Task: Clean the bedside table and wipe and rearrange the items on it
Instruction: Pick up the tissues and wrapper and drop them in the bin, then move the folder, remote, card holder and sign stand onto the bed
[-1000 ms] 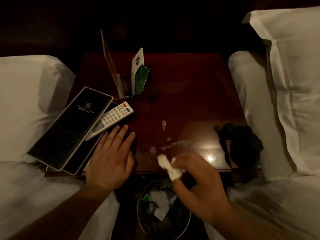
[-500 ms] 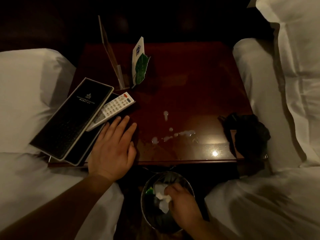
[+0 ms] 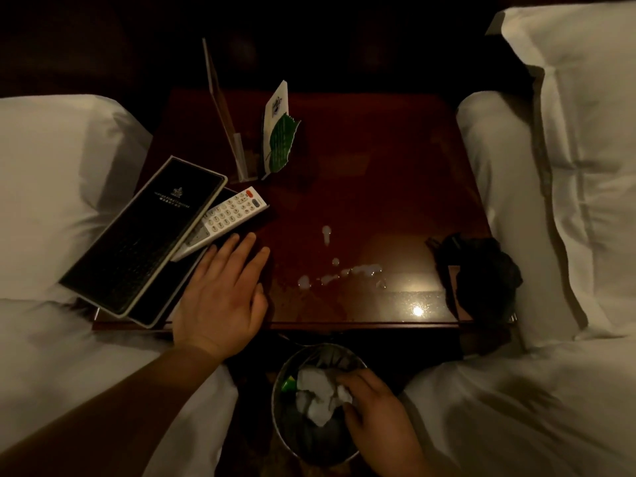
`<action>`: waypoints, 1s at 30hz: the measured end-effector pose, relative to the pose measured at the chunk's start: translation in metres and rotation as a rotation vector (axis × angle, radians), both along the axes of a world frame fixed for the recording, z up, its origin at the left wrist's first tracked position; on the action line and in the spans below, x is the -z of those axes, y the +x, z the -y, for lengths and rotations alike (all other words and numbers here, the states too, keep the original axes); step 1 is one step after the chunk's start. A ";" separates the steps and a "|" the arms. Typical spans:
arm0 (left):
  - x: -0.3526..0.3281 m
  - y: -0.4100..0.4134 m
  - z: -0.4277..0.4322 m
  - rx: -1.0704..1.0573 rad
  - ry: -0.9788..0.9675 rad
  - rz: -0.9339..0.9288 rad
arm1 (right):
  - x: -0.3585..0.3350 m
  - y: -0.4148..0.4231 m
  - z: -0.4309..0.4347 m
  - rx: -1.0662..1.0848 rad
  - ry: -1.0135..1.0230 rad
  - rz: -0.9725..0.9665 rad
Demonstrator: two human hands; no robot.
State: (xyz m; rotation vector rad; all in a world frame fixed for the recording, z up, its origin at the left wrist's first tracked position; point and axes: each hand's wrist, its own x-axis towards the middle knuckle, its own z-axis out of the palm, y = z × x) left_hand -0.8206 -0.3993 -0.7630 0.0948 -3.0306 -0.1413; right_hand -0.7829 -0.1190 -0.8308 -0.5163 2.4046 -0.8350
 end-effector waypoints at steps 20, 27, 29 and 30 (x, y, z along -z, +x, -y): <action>-0.087 -0.003 0.006 -0.005 0.300 0.026 | -0.155 -0.073 0.092 0.160 -0.183 -0.316; -0.094 0.009 0.058 -0.248 0.146 -0.052 | -0.161 -0.102 0.115 0.249 -0.212 -0.266; -0.089 0.011 0.073 -0.402 0.197 0.101 | -0.164 -0.121 0.124 0.270 -0.199 -0.261; -0.087 0.012 0.081 -0.455 0.230 0.187 | -0.164 -0.131 0.131 0.295 -0.194 -0.239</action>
